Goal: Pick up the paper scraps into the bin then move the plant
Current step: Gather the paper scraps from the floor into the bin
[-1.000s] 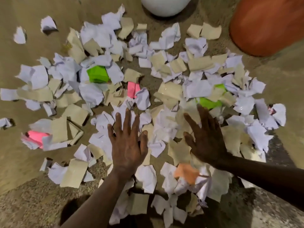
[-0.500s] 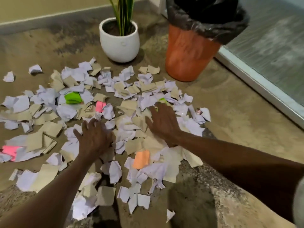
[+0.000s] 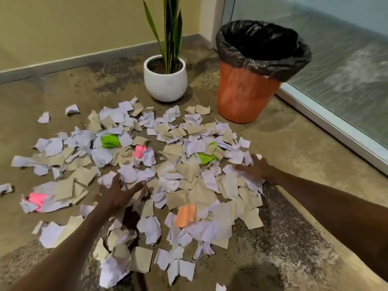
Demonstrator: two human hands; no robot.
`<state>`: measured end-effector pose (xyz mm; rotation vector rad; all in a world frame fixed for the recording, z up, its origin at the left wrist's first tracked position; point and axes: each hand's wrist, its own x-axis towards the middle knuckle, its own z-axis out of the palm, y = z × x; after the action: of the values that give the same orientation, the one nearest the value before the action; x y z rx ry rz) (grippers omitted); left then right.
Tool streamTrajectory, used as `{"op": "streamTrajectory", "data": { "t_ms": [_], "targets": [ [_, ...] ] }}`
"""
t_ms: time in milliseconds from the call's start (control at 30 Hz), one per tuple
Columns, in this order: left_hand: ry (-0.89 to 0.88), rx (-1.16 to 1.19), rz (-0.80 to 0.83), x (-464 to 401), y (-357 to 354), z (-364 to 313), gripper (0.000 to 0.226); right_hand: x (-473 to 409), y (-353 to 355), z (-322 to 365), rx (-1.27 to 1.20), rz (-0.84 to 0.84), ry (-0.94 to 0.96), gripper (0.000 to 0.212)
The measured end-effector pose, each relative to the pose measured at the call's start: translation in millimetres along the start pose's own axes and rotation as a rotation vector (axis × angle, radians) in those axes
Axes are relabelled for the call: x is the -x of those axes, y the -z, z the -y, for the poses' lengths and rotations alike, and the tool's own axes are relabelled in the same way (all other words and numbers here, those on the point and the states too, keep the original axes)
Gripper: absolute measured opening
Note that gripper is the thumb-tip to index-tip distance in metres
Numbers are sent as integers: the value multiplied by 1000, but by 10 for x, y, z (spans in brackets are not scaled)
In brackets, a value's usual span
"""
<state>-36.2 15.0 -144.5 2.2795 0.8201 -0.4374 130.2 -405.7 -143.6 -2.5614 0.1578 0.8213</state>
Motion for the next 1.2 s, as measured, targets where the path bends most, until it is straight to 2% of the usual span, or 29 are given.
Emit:
{"op": "streamTrajectory", "data": {
  "t_ms": [67,133,300,433,567,700,867,967,1067,1200],
  "targets": [
    [-42,-133,8,17,-47,-54,123,34,-165,106,58,-14,41,116],
    [-50,-150,5,58,-122,-107,128,81,-313,229,109,-21,46,114],
    [-109,-228,74,257,-315,-226,135,281,-588,450,138,102,173,134],
    [-113,-229,127,363,-432,-239,145,474,-823,573,246,22,283,126],
    [-82,-211,71,460,-537,-321,144,599,-945,686,344,-26,337,112],
    [-56,-221,-6,524,-660,-493,122,646,-964,760,330,-33,412,90],
    [-147,-125,-100,574,-812,-627,75,656,-961,847,299,-9,450,79],
    [-231,-49,-104,580,-837,-626,54,656,-948,912,260,-38,513,53],
    [-290,-11,-52,546,-807,-642,47,634,-904,985,197,-76,540,24],
    [-270,126,73,472,-681,-670,39,603,-719,1056,124,7,441,22]
  ]
}}
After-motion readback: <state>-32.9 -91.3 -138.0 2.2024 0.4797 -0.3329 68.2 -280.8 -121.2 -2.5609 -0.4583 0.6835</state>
